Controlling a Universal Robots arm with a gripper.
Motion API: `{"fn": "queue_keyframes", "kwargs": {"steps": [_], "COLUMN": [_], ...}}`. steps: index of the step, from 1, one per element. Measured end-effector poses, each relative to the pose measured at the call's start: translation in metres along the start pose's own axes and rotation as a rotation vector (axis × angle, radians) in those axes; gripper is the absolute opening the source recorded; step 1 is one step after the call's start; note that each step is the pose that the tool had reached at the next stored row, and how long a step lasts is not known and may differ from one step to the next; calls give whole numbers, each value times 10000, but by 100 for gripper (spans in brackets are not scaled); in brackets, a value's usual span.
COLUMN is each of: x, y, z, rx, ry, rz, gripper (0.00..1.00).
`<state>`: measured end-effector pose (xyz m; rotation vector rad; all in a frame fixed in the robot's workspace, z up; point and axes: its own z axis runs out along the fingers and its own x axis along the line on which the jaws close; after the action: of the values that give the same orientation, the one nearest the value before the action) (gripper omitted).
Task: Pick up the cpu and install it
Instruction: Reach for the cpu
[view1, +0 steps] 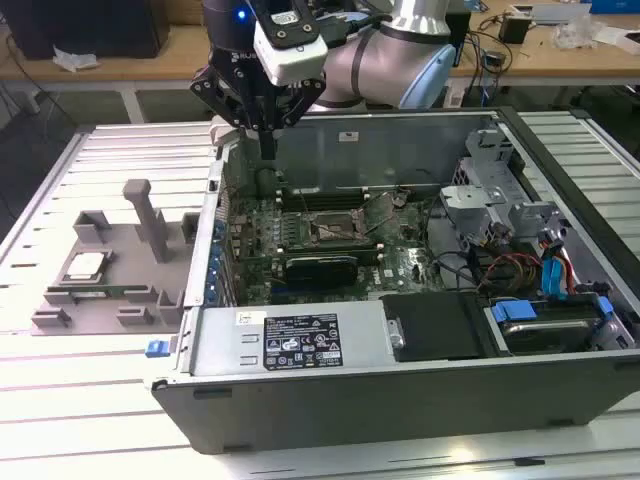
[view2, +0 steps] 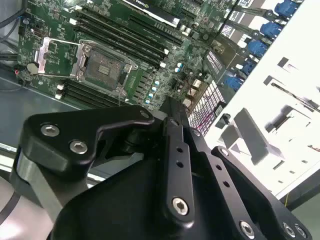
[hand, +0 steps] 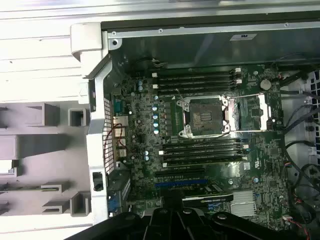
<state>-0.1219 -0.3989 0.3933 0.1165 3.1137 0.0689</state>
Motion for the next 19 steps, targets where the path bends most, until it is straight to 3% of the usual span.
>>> {"fn": "queue_keyframes", "kwargs": {"steps": [6,17,19], "x": [5,84,235], "y": [0,-6,-17], "z": [0,-3,-6], "rx": [1,-1,-2], "ry": [0,-1,-4], "rz": [1,8,6], "gripper": [11,11,11]}}
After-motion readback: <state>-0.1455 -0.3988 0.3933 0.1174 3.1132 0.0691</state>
